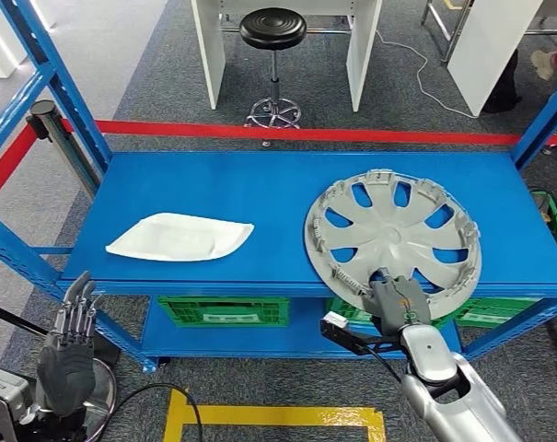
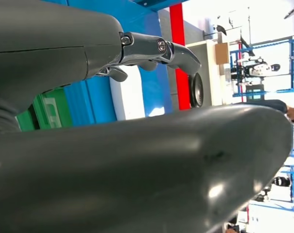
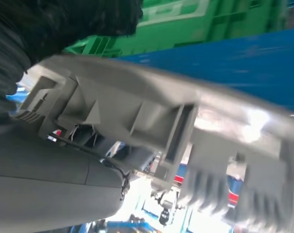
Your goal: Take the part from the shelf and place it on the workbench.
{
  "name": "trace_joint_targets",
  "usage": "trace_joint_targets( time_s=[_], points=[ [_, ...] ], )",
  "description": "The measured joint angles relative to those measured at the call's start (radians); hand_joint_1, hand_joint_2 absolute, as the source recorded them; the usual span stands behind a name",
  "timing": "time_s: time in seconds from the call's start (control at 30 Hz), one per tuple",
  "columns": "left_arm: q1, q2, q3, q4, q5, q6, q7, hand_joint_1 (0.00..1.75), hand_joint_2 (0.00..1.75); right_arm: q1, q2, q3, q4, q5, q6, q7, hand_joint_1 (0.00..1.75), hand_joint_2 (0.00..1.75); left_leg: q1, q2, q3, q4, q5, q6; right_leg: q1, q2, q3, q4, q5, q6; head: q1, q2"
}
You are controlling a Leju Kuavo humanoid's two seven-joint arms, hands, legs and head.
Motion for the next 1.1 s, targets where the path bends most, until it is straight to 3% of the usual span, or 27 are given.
trace_joint_targets(
  time_s=[0.17, 0.4, 0.8, 1.1],
  points=[
    [0.004, -0.007, 0.002, -0.005, -0.003, -0.002, 0.000, 0.00, 0.00, 0.029, 0.014, -0.002, -0.043, 0.001, -0.034, 0.000, 1.75, 1.75, 0.000, 0.000, -0.001, 0.000, 0.000, 0.000, 0.000, 0.000, -0.001, 0.000, 0.000, 0.000, 0.000, 0.000],
    [0.030, -0.032, 0.021, -0.028, -0.014, -0.007, -0.002, 0.00, 0.00, 0.100, 0.028, -0.027, -0.254, 0.006, -0.191, -0.002, 1.75, 1.75, 0.000, 0.000, -0.003, 0.000, 0.000, 0.000, 0.000, 0.000, -0.004, 0.000, 0.000, 0.000, 0.000, 0.000],
    [0.063, -0.066, 0.050, -0.037, 0.017, -0.012, -0.061, 0.00, 0.00, 0.167, 0.028, -0.144, -0.594, 0.080, -0.426, -0.110, 1.75, 1.75, 0.000, 0.000, -0.008, 0.000, 0.000, 0.000, -0.001, 0.000, -0.008, 0.000, 0.000, 0.000, 0.000, 0.000],
    [0.064, -0.063, 0.053, -0.035, 0.046, -0.010, -0.088, 0.00, 0.00, 0.147, 0.027, -0.151, -0.665, 0.093, -0.455, -0.123, 1.75, 1.75, 0.000, 0.000, -0.008, 0.000, 0.000, 0.000, 0.000, 0.000, -0.008, 0.000, 0.000, 0.000, 0.000, 0.000]
  ],
)
